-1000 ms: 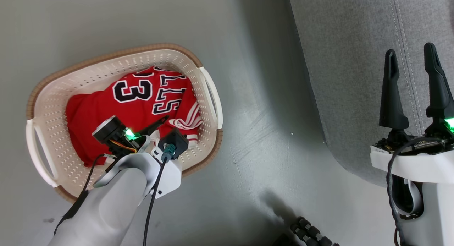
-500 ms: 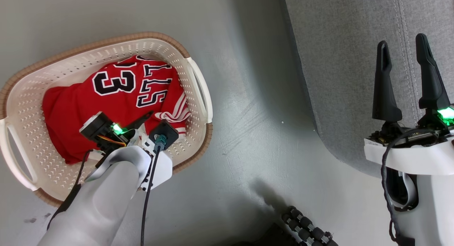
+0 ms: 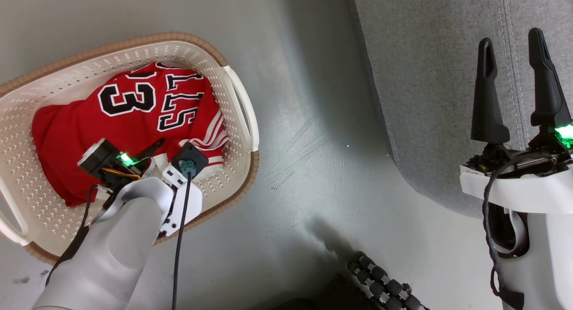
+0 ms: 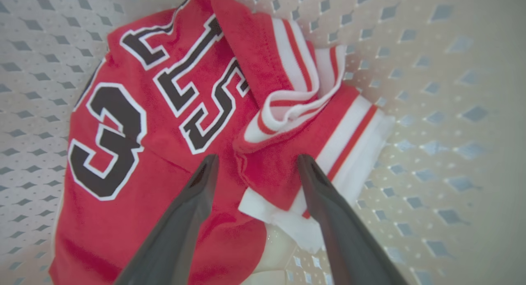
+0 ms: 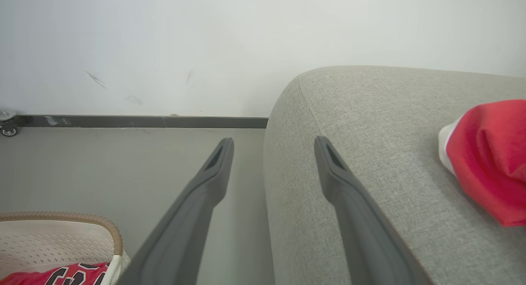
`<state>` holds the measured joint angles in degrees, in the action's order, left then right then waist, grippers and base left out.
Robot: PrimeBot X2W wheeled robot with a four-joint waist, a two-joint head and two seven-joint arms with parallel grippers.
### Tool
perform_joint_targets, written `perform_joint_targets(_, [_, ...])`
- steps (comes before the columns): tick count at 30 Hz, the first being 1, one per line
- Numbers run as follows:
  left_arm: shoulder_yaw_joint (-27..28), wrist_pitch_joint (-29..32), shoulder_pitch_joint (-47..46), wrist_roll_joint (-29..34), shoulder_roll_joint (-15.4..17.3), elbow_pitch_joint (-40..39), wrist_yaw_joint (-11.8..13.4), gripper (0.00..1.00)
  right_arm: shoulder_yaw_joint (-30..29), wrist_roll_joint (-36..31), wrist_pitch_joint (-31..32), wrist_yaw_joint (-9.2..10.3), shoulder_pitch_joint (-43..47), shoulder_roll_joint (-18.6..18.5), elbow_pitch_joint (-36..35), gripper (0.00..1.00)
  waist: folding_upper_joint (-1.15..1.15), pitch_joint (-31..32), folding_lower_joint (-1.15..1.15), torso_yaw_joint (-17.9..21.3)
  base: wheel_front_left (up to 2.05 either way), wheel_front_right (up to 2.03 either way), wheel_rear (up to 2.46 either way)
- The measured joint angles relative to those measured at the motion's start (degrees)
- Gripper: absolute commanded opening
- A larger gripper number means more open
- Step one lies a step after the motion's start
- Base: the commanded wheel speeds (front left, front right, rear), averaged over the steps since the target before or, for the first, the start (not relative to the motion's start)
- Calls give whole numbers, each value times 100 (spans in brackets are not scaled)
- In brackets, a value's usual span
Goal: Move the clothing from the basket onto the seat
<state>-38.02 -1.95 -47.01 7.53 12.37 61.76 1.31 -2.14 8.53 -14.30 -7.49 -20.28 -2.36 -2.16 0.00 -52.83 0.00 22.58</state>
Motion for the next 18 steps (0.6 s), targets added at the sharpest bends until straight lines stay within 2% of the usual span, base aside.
perform_joint_targets(9, [-32, 152, -123, 47, -70, 188, 79, 100, 25, 0, 0, 0, -12, 0, -34, 100, 0, -85, 0, 29, 0, 0, 0])
perform_joint_targets(10, [-42, 151, -144, 47, -86, 188, 79, 89, 26, 0, 0, 0, -17, 0, -36, 100, 0, -93, 0, 28, 0, 0, 0])
perform_joint_targets(12, [-64, 144, -157, 66, -123, 189, 79, 43, 19, 0, 0, 0, -37, 0, -41, 100, 0, -106, 0, 22, 0, 0, 0])
perform_joint_targets(13, [-71, 143, -157, 77, -142, 194, 79, 35, 18, -1, 0, 0, -52, 0, -40, 100, 0, -110, 0, 17, 0, 0, 0])
perform_joint_targets(15, [-83, 136, -160, 79, -149, 221, 79, 7, 18, 0, 0, 0, -93, 0, -40, 100, 0, -109, 0, 8, 0, 0, 0])
perform_joint_targets(16, [-86, 136, -162, 79, -149, 238, 80, 0, 20, -1, 0, 0, -105, 0, -43, 100, 0, -107, 0, 4, 0, 0, 0])
perform_joint_targets(18, [-103, 134, -172, 85, -152, 266, 131, 0, 19, -1, 0, 0, -108, 0, -57, 100, 0, -100, 0, -4, 0, 0, 0])
